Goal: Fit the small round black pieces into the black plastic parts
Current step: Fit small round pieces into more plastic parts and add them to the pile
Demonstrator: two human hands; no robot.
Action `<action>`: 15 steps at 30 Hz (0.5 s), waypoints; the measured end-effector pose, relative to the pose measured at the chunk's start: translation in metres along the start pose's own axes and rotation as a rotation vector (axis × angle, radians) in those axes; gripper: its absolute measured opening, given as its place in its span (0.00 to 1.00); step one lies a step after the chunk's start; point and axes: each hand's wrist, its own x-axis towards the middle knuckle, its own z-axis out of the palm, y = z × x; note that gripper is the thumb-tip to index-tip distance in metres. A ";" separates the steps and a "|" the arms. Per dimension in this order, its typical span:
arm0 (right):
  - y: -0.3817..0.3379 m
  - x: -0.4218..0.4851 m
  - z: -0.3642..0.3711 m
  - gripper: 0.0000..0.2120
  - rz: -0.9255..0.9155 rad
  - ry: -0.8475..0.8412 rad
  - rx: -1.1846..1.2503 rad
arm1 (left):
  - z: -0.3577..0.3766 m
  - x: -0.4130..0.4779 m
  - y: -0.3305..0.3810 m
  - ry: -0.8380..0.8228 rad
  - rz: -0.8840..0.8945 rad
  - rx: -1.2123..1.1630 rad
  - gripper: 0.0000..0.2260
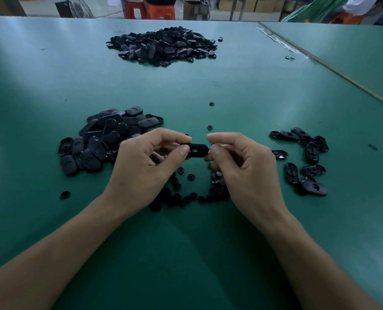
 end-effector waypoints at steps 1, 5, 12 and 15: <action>0.002 0.001 -0.001 0.08 0.001 0.023 -0.063 | 0.000 0.001 -0.001 0.019 -0.007 0.001 0.07; 0.004 0.000 -0.003 0.09 -0.058 -0.075 -0.399 | -0.002 0.003 -0.005 0.114 -0.024 0.014 0.07; -0.002 -0.005 0.000 0.09 -0.116 -0.293 -0.606 | -0.002 0.004 -0.008 0.139 -0.046 -0.036 0.06; -0.004 -0.005 0.001 0.07 -0.125 -0.311 -0.607 | -0.002 0.003 -0.008 0.132 -0.048 -0.027 0.07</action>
